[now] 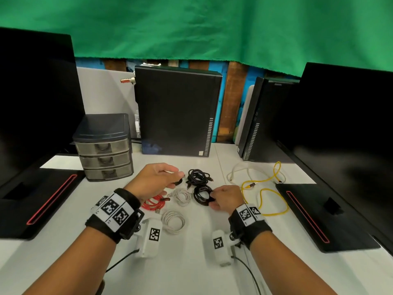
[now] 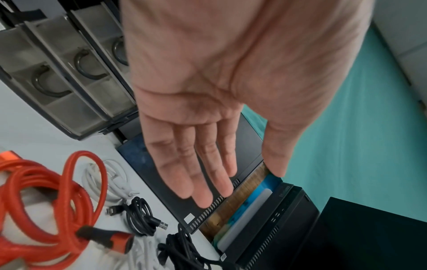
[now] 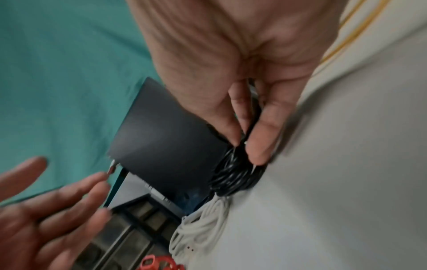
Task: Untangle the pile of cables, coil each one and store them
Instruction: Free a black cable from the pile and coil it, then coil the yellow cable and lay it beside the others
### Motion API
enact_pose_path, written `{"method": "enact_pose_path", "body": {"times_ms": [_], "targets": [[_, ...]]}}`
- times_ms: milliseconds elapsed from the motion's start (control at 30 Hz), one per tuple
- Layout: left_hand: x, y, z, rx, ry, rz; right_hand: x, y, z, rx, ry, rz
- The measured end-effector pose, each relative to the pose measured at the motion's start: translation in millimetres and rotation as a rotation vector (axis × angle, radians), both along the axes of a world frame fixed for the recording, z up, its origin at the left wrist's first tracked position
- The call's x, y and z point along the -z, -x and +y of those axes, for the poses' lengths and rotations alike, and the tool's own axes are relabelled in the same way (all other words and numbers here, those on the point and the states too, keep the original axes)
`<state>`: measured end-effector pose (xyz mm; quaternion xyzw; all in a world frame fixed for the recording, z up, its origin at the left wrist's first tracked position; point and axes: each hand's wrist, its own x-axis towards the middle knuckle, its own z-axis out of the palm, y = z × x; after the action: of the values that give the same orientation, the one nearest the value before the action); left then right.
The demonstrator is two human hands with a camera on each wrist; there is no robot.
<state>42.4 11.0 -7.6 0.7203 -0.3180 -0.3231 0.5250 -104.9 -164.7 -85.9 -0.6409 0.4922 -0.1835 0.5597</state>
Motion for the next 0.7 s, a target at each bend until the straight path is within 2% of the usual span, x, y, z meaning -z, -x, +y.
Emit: {"method": "enact_pose_path", "body": {"times_ms": [133, 267, 367, 433, 533, 700], "targets": [[3.4, 2.1, -1.8, 0.007, -0.014, -0.003, -6.3, 7.4, 9.2, -0.109, 0.074, 0.054], [3.9, 6.2, -4.0, 0.022, -0.014, -0.015, -17.0, 44.2, -4.4, -0.107, 0.223, 0.075], [5.9, 17.8, -8.9, 0.062, -0.009, -0.022, -26.6, 86.5, -29.0, -0.078, 0.451, 0.273], [9.7, 31.9, -15.8, 0.109, -0.014, -0.022, -27.9, 114.1, -40.0, -0.151, 0.454, 0.481], [17.9, 60.2, -30.0, 0.222, -0.041, -0.036, -23.3, 137.1, -40.8, -0.351, 0.412, 0.726], [45.1, 102.8, -45.9, 0.421, -0.080, -0.115, -19.5, 154.4, -28.7, -0.506, 0.477, 0.726]]}}
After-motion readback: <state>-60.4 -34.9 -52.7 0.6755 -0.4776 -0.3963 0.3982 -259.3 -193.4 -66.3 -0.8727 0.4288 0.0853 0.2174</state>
